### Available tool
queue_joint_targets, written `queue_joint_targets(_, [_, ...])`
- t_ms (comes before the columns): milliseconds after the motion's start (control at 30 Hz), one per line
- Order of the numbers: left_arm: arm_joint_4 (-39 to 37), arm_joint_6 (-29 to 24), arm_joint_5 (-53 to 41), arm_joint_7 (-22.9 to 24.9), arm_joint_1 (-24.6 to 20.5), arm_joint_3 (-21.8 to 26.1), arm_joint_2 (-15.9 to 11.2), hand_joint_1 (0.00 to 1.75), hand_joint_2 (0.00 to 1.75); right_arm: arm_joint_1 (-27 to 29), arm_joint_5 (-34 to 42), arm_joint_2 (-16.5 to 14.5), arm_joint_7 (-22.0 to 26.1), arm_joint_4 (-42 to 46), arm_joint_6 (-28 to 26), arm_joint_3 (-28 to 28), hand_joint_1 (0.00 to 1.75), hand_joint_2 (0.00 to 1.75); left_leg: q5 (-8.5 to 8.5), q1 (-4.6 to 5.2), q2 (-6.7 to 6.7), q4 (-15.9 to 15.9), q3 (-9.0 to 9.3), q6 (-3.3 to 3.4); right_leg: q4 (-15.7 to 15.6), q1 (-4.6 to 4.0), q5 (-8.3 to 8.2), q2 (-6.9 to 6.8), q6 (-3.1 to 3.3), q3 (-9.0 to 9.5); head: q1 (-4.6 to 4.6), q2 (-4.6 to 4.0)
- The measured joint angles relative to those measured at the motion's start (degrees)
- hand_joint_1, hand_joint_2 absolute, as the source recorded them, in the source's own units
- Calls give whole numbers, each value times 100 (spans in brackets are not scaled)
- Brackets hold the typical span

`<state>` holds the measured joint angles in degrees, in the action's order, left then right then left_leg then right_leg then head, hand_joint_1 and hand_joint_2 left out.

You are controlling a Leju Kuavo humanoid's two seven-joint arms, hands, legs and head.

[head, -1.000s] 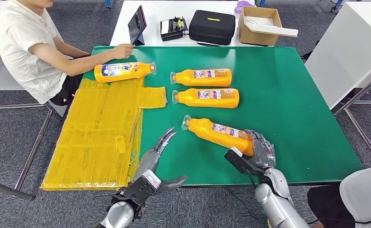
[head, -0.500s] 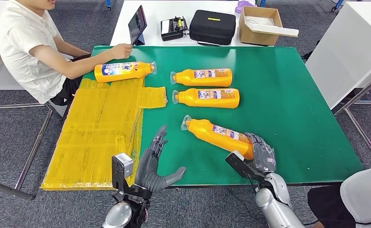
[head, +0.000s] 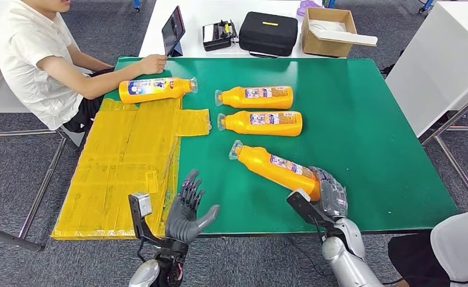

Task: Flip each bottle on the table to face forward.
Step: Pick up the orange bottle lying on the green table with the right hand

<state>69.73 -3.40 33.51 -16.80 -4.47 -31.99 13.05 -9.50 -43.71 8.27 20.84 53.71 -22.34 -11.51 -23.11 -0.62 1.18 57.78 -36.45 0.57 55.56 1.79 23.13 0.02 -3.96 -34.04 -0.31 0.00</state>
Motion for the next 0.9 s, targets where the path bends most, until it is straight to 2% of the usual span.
queue_joint_targets(367, [-514, -101, 647, -10, -78, 285, 24, 0, 175, 76, 327, -81, 309, 431, -127, -225, 175, 175, 0, 0, 0, 0, -4, 0, 0, 0, 0, 0, 0, -6, 0, 0])
queue_joint_targets(900, [-962, 71, 697, -43, -289, 383, 114, 0, 175, 150, 525, -198, 526, 742, -116, -494, 175, 175, 1, 0, 1, 0, -10, 0, 1, 0, 0, 0, 0, -11, 1, 0])
